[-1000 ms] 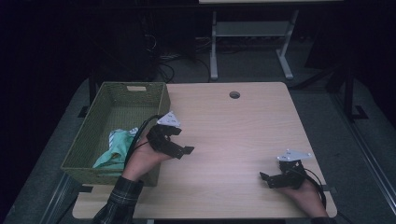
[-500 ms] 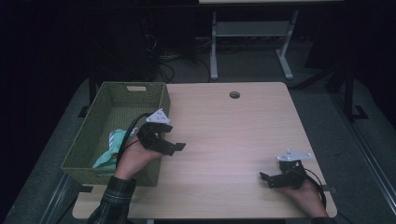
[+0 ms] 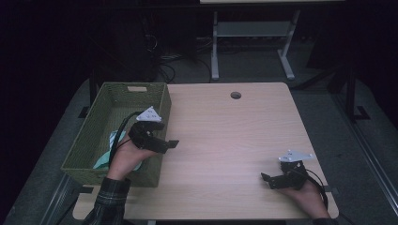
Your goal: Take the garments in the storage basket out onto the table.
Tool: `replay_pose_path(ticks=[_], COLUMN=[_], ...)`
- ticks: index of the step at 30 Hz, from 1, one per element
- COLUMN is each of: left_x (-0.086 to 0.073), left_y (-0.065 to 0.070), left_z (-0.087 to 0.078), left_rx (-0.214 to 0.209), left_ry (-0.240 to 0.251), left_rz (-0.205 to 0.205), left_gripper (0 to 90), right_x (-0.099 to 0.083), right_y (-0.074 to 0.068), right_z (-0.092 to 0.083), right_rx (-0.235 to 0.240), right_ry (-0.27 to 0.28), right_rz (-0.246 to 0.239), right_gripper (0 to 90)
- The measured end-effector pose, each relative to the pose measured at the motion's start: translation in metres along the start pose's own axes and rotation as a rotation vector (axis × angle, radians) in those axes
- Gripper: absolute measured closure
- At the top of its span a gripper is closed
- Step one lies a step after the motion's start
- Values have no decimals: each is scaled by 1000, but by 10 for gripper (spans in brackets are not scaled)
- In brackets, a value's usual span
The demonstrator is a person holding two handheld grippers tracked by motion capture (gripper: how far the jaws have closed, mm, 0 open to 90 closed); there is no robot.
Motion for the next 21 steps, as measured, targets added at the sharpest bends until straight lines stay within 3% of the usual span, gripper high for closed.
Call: replay_pose_path(ticks=[21], left_x=[-11], left_y=[-21], left_z=[-21], left_rx=[62], left_ry=[22], left_rz=[-44], left_gripper=[141], right_x=[0], right_y=[0], right_z=[0], right_rx=[0], right_ry=[0], right_rz=[0], right_gripper=[18])
Point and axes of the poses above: each handheld gripper's, and its own axes: z roughly forward along the jaws, x roughly out of its top, y roughly to its right, the point moved 5 cm from there along z, roughly forward along the jaws, and after that the axes turned 7 degrees about -x, right-handed, at the moved point
